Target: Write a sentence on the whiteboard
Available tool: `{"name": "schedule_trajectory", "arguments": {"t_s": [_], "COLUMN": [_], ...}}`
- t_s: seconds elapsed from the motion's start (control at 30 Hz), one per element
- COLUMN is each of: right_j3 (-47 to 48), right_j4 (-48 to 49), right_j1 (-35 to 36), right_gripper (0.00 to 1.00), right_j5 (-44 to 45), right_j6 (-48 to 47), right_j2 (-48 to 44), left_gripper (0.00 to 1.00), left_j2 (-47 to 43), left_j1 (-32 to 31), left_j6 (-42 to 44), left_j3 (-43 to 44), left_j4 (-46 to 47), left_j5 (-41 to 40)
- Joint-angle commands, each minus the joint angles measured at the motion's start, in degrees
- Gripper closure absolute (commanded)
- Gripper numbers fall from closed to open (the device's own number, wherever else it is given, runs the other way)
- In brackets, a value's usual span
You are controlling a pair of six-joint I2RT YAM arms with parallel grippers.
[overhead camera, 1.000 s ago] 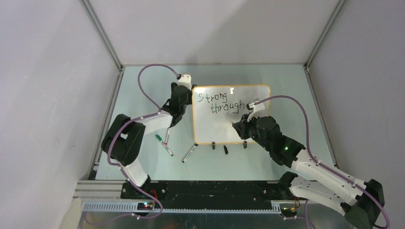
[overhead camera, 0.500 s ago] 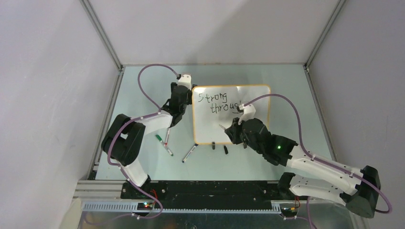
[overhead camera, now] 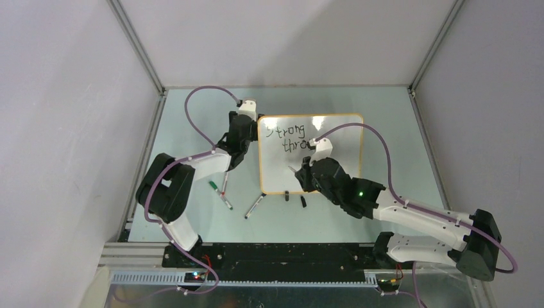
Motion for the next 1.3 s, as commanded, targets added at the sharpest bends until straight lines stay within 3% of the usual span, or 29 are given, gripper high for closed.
{"name": "schedule_trajectory", "arguments": {"t_s": [0.0, 0.33, 1.27], "right_j3": [2.7, 7.0, 7.9], "right_j4": [3.5, 3.7, 2.6], "right_j1": [0.7, 0.8, 0.5], "right_gripper": [1.00, 1.00, 1.00], "right_j5": [2.5, 3.5, 6.8], "right_j6": [-1.0, -4.4, -2.7], "right_j2": [0.1, 4.8, 10.0], "left_gripper": [0.24, 0.23, 0.22], "left_j2": [0.0, -0.4, -0.6], "left_j1": [0.4, 0.6, 0.7], "left_j6": [-0.9, -1.0, -0.9], "left_j3": [1.9, 1.3, 0.7], "left_j4": [1.5, 2.2, 3.0], "left_j5": [0.9, 1.4, 2.1]}}
